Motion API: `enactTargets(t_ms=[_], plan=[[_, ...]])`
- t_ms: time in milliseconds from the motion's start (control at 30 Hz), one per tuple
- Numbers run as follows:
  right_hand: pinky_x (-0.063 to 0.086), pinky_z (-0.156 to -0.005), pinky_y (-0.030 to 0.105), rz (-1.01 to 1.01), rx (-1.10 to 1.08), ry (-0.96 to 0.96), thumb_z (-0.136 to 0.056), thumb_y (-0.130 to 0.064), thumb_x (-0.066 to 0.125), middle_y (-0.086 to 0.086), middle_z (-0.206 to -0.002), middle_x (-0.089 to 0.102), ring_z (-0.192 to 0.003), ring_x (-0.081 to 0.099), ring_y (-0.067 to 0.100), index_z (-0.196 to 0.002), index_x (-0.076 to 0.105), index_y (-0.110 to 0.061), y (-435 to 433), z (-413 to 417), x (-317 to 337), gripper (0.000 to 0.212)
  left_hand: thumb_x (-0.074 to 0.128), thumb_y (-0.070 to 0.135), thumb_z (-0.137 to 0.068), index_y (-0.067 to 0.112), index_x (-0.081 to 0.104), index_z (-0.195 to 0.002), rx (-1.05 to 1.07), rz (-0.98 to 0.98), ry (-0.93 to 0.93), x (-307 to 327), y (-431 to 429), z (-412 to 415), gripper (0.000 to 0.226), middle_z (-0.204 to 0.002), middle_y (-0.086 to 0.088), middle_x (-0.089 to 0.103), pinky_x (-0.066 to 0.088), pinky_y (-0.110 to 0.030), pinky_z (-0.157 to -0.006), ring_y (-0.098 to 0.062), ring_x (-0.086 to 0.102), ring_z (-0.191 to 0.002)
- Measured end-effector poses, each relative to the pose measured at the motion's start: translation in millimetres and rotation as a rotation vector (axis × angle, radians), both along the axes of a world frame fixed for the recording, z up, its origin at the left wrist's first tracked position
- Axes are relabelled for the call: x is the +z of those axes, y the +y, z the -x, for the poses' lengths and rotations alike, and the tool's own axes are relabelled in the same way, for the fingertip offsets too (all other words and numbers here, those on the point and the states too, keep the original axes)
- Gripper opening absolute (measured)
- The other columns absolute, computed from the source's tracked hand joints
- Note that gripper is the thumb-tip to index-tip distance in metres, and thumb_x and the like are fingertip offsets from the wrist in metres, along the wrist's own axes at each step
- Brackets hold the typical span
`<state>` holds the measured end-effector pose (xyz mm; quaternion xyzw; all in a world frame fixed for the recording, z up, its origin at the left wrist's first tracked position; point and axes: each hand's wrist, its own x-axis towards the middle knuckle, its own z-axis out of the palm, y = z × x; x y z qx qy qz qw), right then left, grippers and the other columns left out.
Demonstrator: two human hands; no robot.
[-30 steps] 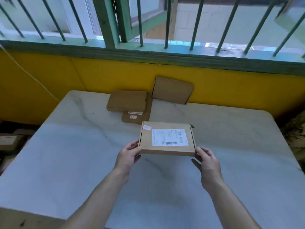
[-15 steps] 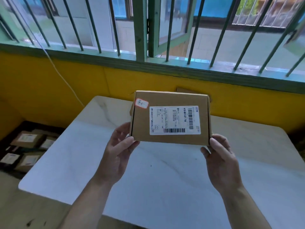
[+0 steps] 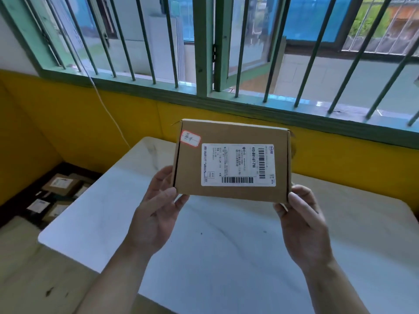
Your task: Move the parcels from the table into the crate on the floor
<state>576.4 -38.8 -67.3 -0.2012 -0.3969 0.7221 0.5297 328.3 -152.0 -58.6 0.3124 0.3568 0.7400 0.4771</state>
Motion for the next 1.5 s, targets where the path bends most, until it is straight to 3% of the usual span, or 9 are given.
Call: enactTargets(t_ms=[167,433,633,800,867,1067,1233,1367,1500], plan=[[0.05,-0.068,0.021,0.07,0.06,0.001,-0.084,-0.01,0.055,0.003,-0.099,0.068,-0.087,0.062,0.015,-0.087,0.065,-0.019,5.2,16.3,-17.6,0.014,0.054,0.014,-0.087,0.023,0.051,-0.134,0.11,0.073,0.042,-5.0,-12.7,1.8,0.048,-0.144,-0.016,0.05,0.033,-0.049,-0.112,-0.035,0.047,-0.134],[0.05,-0.063,0.017,0.164,0.233,-0.153,-0.078,-0.015,0.062,-0.002,-0.09,0.067,-0.08,0.061,0.009,-0.08,0.071,-0.024,-9.4,115.1,-37.6,0.013,0.064,0.016,-0.081,0.028,0.067,-0.113,0.424,0.269,-0.02,-25.4,-67.8,67.2,0.034,-0.124,-0.005,0.067,0.043,-0.039,-0.097,-0.023,0.061,-0.118],[0.041,-0.073,0.028,0.143,0.382,-0.329,-0.077,-0.017,0.064,-0.004,-0.084,0.067,-0.08,0.059,0.01,-0.076,0.072,-0.026,-48.4,243.9,-47.8,0.012,0.068,0.019,-0.085,0.029,0.069,-0.115,0.677,0.371,-0.069,-53.8,-135.0,162.7,0.032,-0.121,0.001,0.07,0.045,-0.033,-0.09,-0.017,0.062,-0.116],[0.041,-0.071,0.028,0.118,0.504,-0.445,-0.092,-0.007,0.056,-0.007,-0.076,0.068,-0.072,0.063,0.003,-0.073,0.071,-0.027,-98.4,382.8,-65.4,0.031,0.065,0.017,-0.084,0.025,0.07,-0.111,0.834,0.393,-0.108,-69.9,-203.3,271.7,0.028,-0.109,0.002,0.074,0.05,-0.027,-0.082,-0.013,0.066,-0.098],[0.041,-0.071,0.029,0.119,0.538,-0.482,-0.094,-0.007,0.056,-0.006,-0.077,0.068,-0.071,0.065,0.003,-0.079,0.068,-0.023,-122.8,436.2,-69.9,0.025,0.063,0.013,-0.089,0.026,0.07,-0.11,0.885,0.444,-0.107,-75.2,-233.4,316.1,0.026,-0.108,0.004,0.075,0.051,-0.025,-0.078,-0.011,0.067,-0.097],[0.045,-0.079,0.032,0.131,0.602,-0.588,-0.092,-0.014,0.061,0.004,-0.091,0.071,-0.092,0.064,0.018,-0.091,0.066,-0.013,-177.1,571.3,-75.4,0.006,0.061,0.01,-0.094,0.026,0.067,-0.112,0.97,0.541,-0.12,-85.6,-294.6,437.3,0.026,-0.107,0.005,0.074,0.05,-0.03,-0.086,-0.013,0.066,-0.099],[0.047,-0.078,0.032,0.115,0.574,-0.67,-0.093,-0.012,0.061,0.009,-0.097,0.071,-0.094,0.063,0.019,-0.097,0.068,-0.01,-187.0,646.4,-96.1,0.008,0.057,0.006,-0.095,0.02,0.064,-0.118,0.982,0.587,-0.155,-100.5,-299.3,516.4,0.027,-0.112,-0.002,0.07,0.053,-0.029,-0.086,-0.017,0.063,-0.102],[0.052,-0.088,0.038,0.104,0.548,-0.712,-0.093,-0.012,0.063,0.006,-0.107,0.073,-0.102,0.067,0.021,-0.108,0.067,-0.016,-175.6,711.3,-119.5,0.016,0.055,0.002,-0.095,0.018,0.062,-0.118,0.952,0.648,-0.121,-116.3,-284.6,585.8,0.029,-0.108,0.002,0.07,0.051,-0.026,-0.08,-0.013,0.063,-0.096],[0.053,-0.084,0.033,0.1,0.523,-0.73,-0.092,-0.01,0.064,-0.002,-0.106,0.074,-0.102,0.069,0.016,-0.107,0.069,-0.023,-157.6,789.5,-142.4,0.02,0.056,-0.002,-0.093,0.023,0.063,-0.106,0.937,0.779,-0.013,-131.2,-260.5,672.7,0.029,-0.104,0.005,0.071,0.049,-0.025,-0.08,-0.009,0.064,-0.092]])
